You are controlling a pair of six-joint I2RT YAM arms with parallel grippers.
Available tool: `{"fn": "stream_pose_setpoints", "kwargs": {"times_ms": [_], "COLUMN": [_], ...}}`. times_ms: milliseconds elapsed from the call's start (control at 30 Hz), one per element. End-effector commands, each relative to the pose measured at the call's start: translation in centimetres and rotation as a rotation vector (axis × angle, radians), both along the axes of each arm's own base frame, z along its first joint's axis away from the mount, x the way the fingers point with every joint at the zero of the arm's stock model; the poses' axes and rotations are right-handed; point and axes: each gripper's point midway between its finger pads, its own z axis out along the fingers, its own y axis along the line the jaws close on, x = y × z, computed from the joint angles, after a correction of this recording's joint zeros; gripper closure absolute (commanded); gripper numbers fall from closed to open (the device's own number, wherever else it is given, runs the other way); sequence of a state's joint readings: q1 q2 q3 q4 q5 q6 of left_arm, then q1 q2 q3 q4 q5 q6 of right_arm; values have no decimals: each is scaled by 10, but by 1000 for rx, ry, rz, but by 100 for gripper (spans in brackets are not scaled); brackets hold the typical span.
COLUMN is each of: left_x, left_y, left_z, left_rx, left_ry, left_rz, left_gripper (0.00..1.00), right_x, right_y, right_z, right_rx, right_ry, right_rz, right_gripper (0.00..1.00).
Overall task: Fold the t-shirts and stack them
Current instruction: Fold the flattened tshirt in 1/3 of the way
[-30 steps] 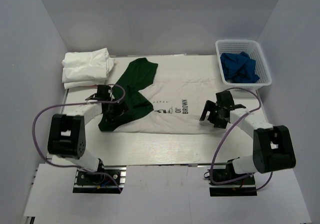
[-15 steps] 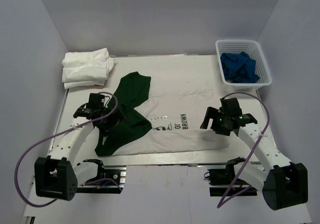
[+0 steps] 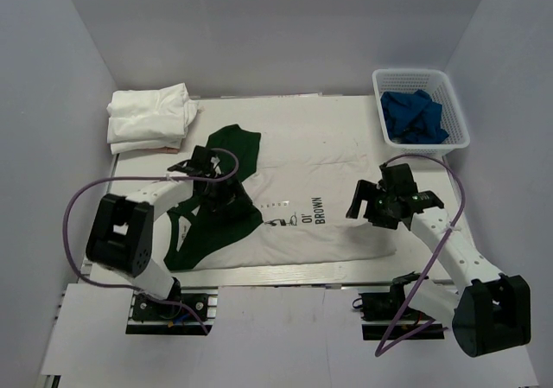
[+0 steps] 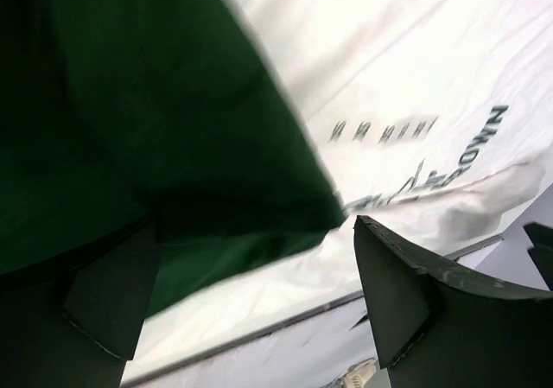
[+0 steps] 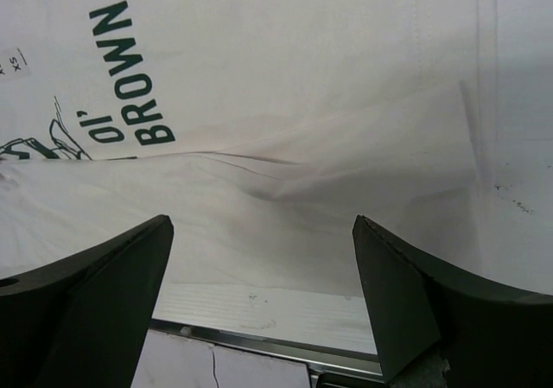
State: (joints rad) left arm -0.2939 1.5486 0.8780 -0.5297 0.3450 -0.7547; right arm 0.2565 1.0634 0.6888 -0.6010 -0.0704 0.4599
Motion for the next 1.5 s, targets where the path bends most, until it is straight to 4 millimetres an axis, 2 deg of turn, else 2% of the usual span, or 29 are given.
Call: {"fn": "stream_pose_setpoints", "kwargs": {"times_ms": [0,67,133,167,233,267,300,333,433,467,500,567,600,633,700,800,867,900,1000,1033,1067,1100,1133,1167,1200,1233,1333,1400,1467], "left_x": [33,44,67,81,100,114,122,134,150,161,162,176,181,182,190,192,195,192,178,161,153,137,127,117,102,95,83,87,90], "left_y": [-19,-26,-34,-42,-53,-58,-60,-71,-82,-87,-94,-105,-107,-109,-112,-110,-103,-96,-79,-69,-64,-54,-48,-42,-34,-29,-24,-28,-32], "left_z": [7,4,9,22,28,39,42,44,47,49,50,60,61,53,64,73,86,103,122,128,130,112,109,118,98,92,75,73,56], "left_rx": [-27,-28,-33,-46,-57,-68,-68,-79,-107,-122,-132,-146,-148,-148,-152,-139,-96,-66,-8,11,23,52,68,69,92,105,107,94,87], "left_ry": [-89,-92,-121,-160,-209,-244,-259,-276,-281,-297,-299,-354,-360,-335,-366,-394,-438,-468,-517,-523,-526,-484,-468,-484,-439,-424,-399,-404,-369], "left_rz": [-44,-53,-61,-70,-86,-86,-93,-114,-130,-136,-150,-168,-169,-173,-182,-194,-197,-188,-194,-191,-183,-176,-172,-152,-152,-138,-132,-137,-139], "left_gripper": [0,0,0,0,0,0,0,0,0,0,0,0,0,0,0,0,0,0,0,0,0,0,0,0,0,0,0,0,0], "right_x": [15,19,22,23,26,25,25,27,29,31,32,34,35,37,38,41,41,42,41,41,40,39,38,36,36,34,33,34,34], "right_y": [-5,-9,-8,-8,-7,-8,-7,-7,-7,-12,-13,-13,-12,-11,-9,-11,-11,-11,-10,-8,-7,-7,-7,-7,-8,-8,-4,-2,-1], "right_z": [19,22,27,28,29,28,28,29,29,29,30,31,31,33,34,38,41,45,46,48,47,46,44,42,41,38,36,35,36], "right_rx": [-37,-53,-55,-56,-51,-52,-50,-49,-45,-70,-75,-73,-71,-63,-62,-74,-77,-75,-65,-55,-49,-48,-50,-50,-51,-54,-35,-34,-33], "right_ry": [-66,-78,-95,-100,-108,-103,-104,-107,-108,-121,-120,-127,-130,-134,-134,-151,-161,-174,-192,-200,-200,-200,-200,-193,-198,-191,-187,-183,-187], "right_rz": [0,-7,-5,-2,-3,-8,-5,-9,-19,-33,-38,-43,-43,-45,-39,-34,-29,-25,-13,-6,-3,-4,0,2,-2,1,27,36,48], "right_gripper": [10,10,10,10,10,10,10,10,10,10,10,10,10,10,10,10,10,10,10,10,10,10,10,10,10,10,10,10,10]}}
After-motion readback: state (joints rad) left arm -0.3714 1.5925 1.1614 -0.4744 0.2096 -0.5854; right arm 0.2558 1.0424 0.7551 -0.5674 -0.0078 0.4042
